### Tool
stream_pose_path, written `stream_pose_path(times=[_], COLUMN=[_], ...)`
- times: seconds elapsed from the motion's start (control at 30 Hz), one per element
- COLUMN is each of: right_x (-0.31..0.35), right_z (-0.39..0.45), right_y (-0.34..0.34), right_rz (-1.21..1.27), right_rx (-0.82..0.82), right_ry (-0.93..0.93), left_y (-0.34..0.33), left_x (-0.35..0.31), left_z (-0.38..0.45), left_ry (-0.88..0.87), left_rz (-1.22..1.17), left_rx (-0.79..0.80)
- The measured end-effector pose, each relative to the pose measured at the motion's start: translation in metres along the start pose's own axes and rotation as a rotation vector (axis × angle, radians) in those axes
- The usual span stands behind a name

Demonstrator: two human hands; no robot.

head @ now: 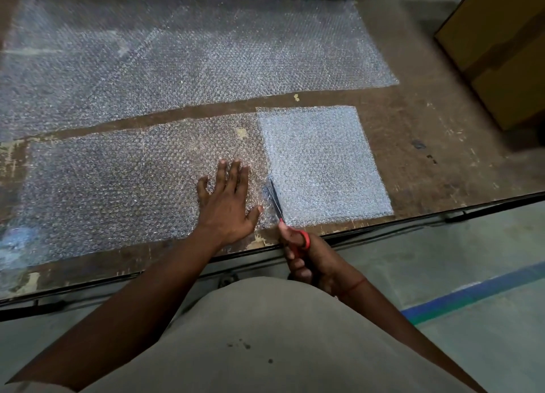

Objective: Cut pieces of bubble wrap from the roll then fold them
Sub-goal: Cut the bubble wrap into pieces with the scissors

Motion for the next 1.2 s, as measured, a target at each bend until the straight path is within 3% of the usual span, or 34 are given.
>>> stream_pose_path(times=[0.47, 0.63, 0.93, 1.2], right_x=[0.011, 0.025, 0.023, 0.037], right_z=[0.002, 0.005, 0.016, 0.014], right_y=[-0.006, -0.012, -0.007, -0.015], right_rz=[-0.123, -0.087, -0.139, -0.07], right_rx=[-0.094, -0.02, -0.102, -0.05], right_ry=[-0.025, 0.009, -0.002, 0.003], left_y=[0.001, 0.001, 0.004, 0.001], left_x=[-0.001, -0.002, -0.002, -0.002], left_z=[-0.003, -0.003, -0.003, -0.003], left_ry=[-0.005, -0.012, -0.013, -0.012], left_rz=[0.02, 0.015, 0.027, 0.029], left_rx=[-0.014, -0.015, -0.013, -0.029])
Point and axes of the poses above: each hand's wrist, its own z-axis towards the middle knuckle, its own y-axis out of the back of the hand, x = y × z, the point moved 5 cm from there along z, towards the middle knuckle, and after that the axes turned 2 degrees about -z, right-handed, at the moved point
